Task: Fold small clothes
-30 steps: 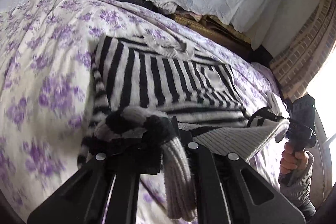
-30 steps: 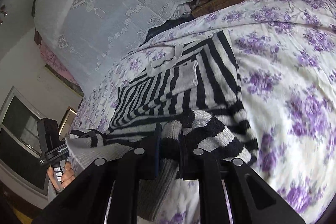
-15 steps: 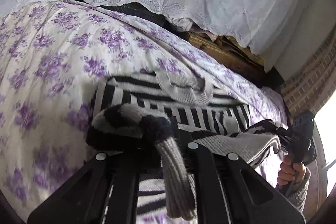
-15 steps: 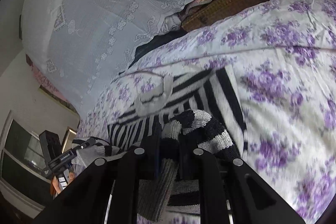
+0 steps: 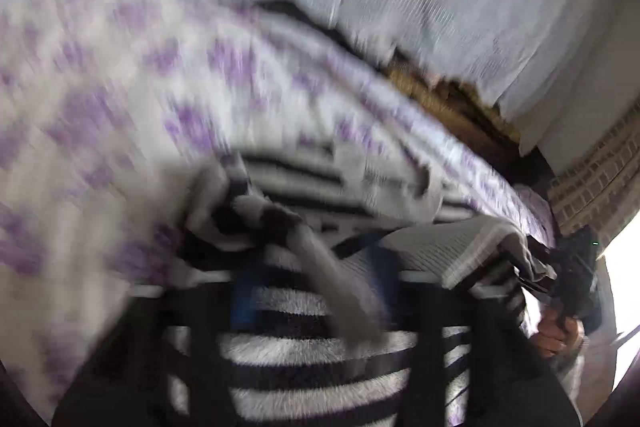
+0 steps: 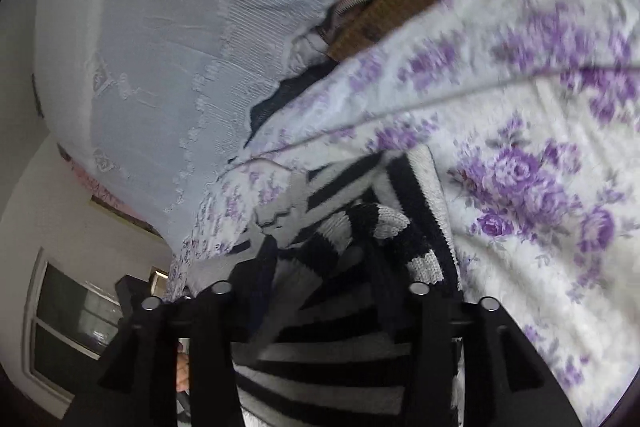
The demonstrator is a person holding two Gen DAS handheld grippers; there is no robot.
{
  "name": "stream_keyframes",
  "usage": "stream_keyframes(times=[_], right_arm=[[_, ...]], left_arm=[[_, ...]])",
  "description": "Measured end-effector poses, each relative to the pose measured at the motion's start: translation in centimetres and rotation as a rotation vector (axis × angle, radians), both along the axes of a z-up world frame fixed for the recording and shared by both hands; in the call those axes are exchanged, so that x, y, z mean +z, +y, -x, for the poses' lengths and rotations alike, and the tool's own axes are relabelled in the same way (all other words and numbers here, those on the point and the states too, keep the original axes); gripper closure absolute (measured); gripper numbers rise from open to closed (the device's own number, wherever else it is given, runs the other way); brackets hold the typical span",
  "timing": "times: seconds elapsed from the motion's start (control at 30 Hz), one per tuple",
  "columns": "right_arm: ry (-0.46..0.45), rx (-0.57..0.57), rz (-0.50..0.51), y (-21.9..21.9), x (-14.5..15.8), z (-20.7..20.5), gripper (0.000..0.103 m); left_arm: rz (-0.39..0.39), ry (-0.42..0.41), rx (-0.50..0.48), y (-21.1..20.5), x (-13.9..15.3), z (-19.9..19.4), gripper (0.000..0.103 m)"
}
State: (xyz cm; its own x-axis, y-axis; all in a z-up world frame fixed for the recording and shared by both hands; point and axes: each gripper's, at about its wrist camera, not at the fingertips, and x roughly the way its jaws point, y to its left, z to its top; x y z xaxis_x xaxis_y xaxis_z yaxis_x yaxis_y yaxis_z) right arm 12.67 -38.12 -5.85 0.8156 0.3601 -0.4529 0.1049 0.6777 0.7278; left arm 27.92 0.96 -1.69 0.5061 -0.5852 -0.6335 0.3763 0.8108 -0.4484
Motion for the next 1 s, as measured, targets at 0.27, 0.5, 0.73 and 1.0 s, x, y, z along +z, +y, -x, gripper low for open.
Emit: stream_keyframes(times=[0.27,0.5,0.73,1.0], right_arm=[[-0.043,-0.007,0.342,4.6,3.6,1.9,0.062],[0.070,0.064,0.476,7.6,1.7,-5.6,0.062],[0.138,-0.139,0.288,-0.2,-2.1,-6.0,0.097],[0.011,0.035,0.583,10.6,2.0,-5.9,0.058]], left_arm=[[-0.044,-0.112,-0.015,0.5,3.0,2.6,0.021],[-0.280,-0.015,0.018,-5.3,-1.0,-1.0,0.019],[-0.385,-0.052,0.050,-5.4,-3.4,-1.6,0.019],[-0.390,-0.151,0.054,-7.7,-0.5,0.7,0.010]])
